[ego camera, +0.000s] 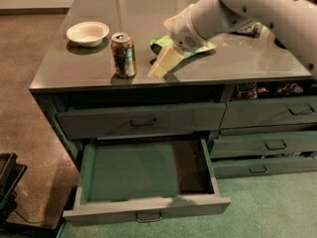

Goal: Place orange can into middle drawer

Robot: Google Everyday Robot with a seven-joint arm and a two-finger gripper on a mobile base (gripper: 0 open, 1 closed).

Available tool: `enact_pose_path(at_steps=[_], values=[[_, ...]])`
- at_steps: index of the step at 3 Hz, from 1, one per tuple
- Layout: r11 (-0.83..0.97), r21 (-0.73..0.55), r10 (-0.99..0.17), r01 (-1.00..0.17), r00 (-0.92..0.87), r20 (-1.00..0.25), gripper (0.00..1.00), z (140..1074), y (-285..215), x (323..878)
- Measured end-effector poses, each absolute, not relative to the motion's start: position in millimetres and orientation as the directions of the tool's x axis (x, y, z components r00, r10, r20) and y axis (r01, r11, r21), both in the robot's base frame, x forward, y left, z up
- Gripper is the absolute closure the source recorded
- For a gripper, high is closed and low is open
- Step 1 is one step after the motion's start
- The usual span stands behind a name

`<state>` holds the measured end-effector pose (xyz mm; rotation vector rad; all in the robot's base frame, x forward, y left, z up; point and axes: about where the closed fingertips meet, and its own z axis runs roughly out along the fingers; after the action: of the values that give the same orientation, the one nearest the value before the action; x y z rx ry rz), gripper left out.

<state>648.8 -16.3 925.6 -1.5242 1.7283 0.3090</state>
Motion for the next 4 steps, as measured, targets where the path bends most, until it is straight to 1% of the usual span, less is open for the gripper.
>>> enact_pose_path(at_steps=[2,4], values=[[0.203,-0.305,-0.662,-0.931,0.099,-0.743,0.00,916,41,672],[0.168,-0.288,-0.626,-0.943,0.124,-0.770,0.00,908,79,681]])
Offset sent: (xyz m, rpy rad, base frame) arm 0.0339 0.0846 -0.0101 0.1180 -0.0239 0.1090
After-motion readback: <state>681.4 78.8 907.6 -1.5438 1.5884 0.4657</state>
